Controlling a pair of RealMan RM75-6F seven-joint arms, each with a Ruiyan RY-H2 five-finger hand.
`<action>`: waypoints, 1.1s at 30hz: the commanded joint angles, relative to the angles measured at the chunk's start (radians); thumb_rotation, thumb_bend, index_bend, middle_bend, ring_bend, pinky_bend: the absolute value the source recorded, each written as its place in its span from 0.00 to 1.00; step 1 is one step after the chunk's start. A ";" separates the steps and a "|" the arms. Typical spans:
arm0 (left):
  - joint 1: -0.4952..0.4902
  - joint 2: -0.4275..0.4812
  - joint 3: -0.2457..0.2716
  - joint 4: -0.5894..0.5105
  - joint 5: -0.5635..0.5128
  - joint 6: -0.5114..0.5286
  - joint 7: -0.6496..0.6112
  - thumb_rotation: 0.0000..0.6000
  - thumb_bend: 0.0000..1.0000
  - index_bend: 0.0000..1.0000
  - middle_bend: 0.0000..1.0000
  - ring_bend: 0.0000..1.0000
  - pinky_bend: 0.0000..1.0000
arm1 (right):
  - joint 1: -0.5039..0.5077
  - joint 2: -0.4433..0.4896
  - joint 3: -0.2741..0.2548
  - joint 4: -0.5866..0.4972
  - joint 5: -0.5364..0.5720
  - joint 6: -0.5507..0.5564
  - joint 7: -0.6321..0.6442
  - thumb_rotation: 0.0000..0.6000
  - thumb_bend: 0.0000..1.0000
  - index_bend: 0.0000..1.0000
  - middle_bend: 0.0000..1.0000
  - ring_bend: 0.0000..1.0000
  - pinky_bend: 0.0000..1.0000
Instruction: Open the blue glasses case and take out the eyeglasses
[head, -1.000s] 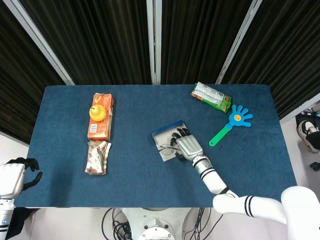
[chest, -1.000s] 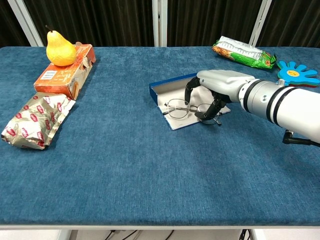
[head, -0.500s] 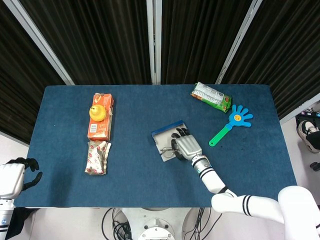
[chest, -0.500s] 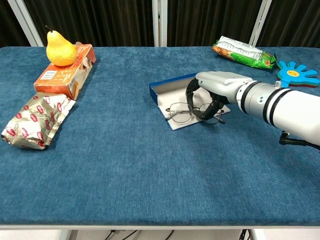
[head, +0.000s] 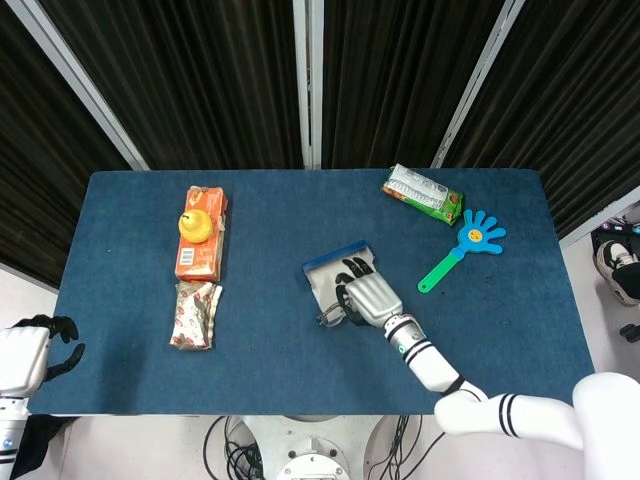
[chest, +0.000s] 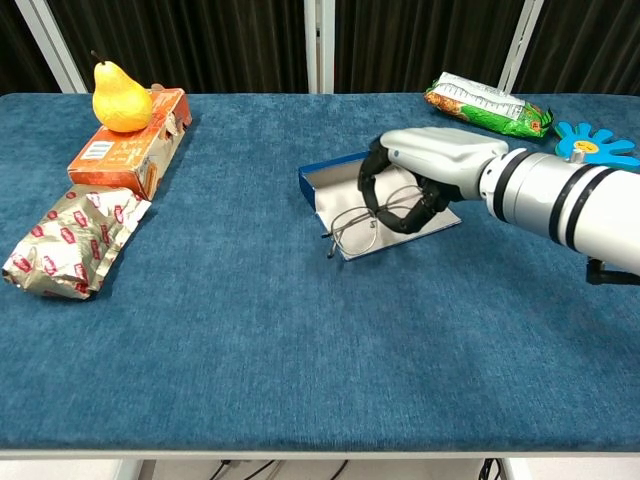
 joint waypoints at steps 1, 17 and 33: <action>0.001 0.000 0.000 -0.001 -0.001 0.001 0.002 1.00 0.28 0.56 0.58 0.46 0.51 | 0.008 0.044 -0.023 -0.062 -0.113 -0.009 0.051 1.00 0.48 0.74 0.27 0.00 0.00; 0.002 -0.002 -0.001 0.002 -0.002 0.002 -0.001 1.00 0.28 0.56 0.58 0.46 0.51 | 0.107 -0.039 -0.050 -0.028 -0.178 -0.116 -0.030 1.00 0.35 0.07 0.14 0.00 0.00; 0.000 0.001 0.001 0.000 0.003 0.000 -0.002 1.00 0.28 0.56 0.58 0.46 0.51 | -0.227 0.286 -0.115 -0.251 -0.208 0.385 -0.070 1.00 0.34 0.00 0.05 0.00 0.00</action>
